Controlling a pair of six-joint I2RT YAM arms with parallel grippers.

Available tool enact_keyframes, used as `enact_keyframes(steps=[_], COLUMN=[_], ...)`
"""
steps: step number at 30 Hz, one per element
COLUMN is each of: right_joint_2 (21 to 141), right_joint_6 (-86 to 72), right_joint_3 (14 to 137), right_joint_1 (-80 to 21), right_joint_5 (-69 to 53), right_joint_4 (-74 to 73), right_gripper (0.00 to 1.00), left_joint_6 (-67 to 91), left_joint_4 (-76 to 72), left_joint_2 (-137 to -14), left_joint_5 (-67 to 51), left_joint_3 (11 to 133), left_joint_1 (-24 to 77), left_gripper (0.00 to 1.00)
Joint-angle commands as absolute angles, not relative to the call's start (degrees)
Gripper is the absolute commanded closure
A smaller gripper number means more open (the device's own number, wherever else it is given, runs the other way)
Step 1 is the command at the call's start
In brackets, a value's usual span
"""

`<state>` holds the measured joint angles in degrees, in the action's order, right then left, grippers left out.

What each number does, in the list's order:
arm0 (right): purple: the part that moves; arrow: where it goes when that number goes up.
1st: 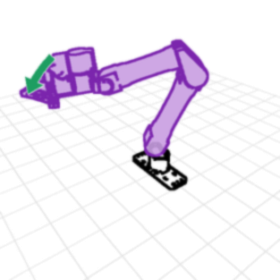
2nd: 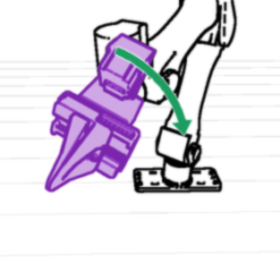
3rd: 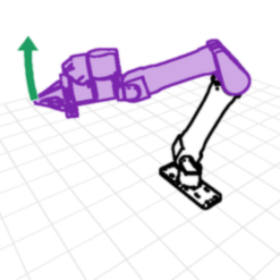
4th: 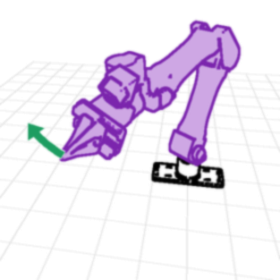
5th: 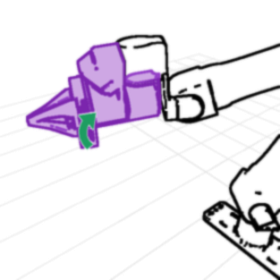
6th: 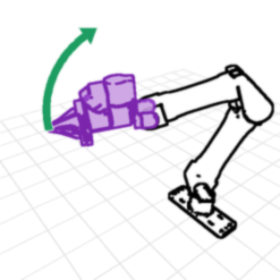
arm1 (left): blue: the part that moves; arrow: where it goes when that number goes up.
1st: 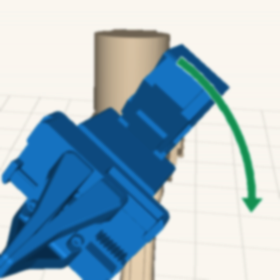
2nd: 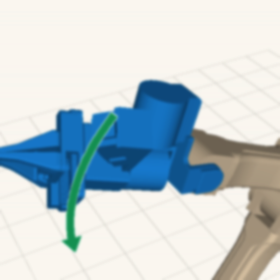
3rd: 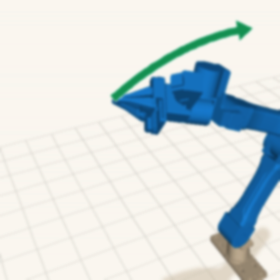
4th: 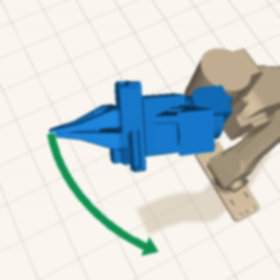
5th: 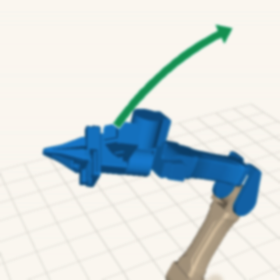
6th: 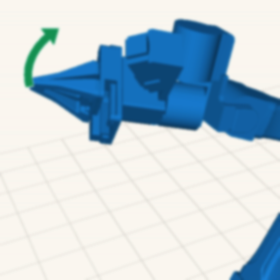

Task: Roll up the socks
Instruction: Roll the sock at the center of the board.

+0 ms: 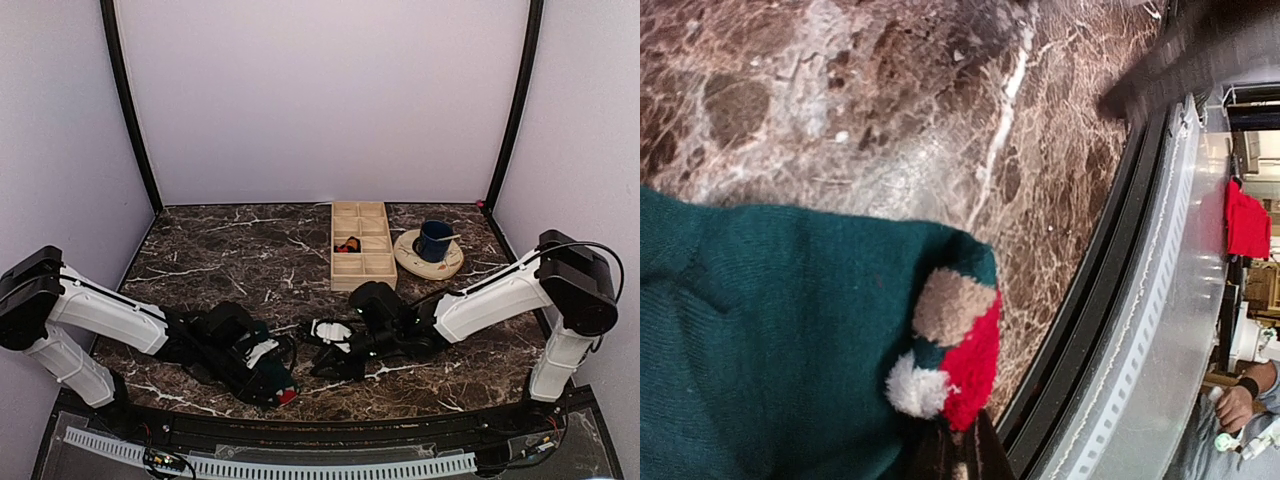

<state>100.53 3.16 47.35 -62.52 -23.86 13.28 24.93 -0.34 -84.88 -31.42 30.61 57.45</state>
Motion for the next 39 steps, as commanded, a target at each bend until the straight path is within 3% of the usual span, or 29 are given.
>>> enact_keyframes(steps=[1, 27, 39], right_joint_2=[99.11, 107.66, 110.13], right_joint_6=[9.37, 21.03, 24.26], right_joint_3=[48.07, 56.46, 57.55], right_joint_1=[-67.56, -76.69, -77.26], right_joint_5=[-17.02, -7.10, -6.33], right_joint_4=[13.98, 8.54, 7.77], right_gripper=[0.73, 0.62, 0.63], left_joint_6=[26.74, 30.33, 30.76], left_joint_4=[-1.84, -8.09, -9.28], left_joint_2=[-85.54, -94.11, -94.52], left_joint_5=[-35.51, -51.44, -52.74], left_joint_3=[28.79, 29.19, 28.99], left_joint_1=[55.26, 49.76, 48.96], left_gripper=[1.00, 1.00, 1.00])
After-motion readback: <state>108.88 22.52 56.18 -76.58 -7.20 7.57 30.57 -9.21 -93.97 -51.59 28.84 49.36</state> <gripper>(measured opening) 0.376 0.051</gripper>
